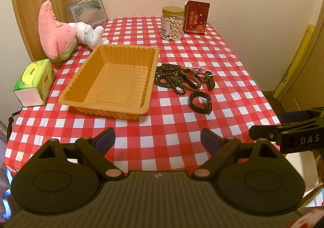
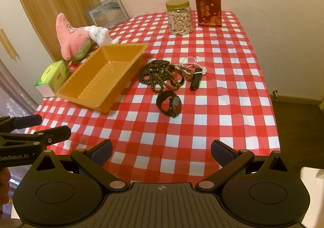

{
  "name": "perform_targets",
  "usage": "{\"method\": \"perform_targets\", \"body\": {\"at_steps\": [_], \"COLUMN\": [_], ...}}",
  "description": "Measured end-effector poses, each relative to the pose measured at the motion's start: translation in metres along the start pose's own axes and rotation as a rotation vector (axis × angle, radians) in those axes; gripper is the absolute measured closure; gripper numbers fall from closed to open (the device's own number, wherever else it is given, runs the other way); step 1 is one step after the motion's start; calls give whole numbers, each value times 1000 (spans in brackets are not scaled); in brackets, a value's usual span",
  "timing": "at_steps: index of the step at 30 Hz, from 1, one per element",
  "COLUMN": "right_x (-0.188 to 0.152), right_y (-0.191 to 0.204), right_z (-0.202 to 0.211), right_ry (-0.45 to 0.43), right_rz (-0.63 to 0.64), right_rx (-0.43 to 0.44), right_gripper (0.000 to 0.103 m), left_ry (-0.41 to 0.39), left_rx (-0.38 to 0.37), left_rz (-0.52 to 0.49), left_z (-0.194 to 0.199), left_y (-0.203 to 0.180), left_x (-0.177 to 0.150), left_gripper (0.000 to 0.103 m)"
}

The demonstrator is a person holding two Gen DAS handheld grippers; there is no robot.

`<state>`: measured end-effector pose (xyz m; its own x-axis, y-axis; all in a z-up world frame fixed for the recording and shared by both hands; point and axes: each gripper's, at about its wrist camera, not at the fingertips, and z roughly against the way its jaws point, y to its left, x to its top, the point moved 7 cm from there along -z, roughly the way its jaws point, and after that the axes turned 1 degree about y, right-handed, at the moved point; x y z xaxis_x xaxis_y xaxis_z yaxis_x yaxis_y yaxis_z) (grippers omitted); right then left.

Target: Organize jewelry

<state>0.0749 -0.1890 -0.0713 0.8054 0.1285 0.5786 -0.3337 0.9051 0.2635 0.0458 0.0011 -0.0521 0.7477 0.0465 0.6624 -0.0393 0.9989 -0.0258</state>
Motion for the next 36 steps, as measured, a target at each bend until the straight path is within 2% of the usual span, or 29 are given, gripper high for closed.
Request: {"method": "perform_targets", "body": {"at_steps": [36], "right_x": [2], "right_y": [1], "right_z": [0], "right_ry": [-3], "right_rz": [5], "right_rx": [0], "right_gripper": [0], "left_ry": [2], "left_rx": [-4], "left_rz": [6], "left_z": [-2], "left_y": [2], "left_x": [5], "left_gripper": [13]}}
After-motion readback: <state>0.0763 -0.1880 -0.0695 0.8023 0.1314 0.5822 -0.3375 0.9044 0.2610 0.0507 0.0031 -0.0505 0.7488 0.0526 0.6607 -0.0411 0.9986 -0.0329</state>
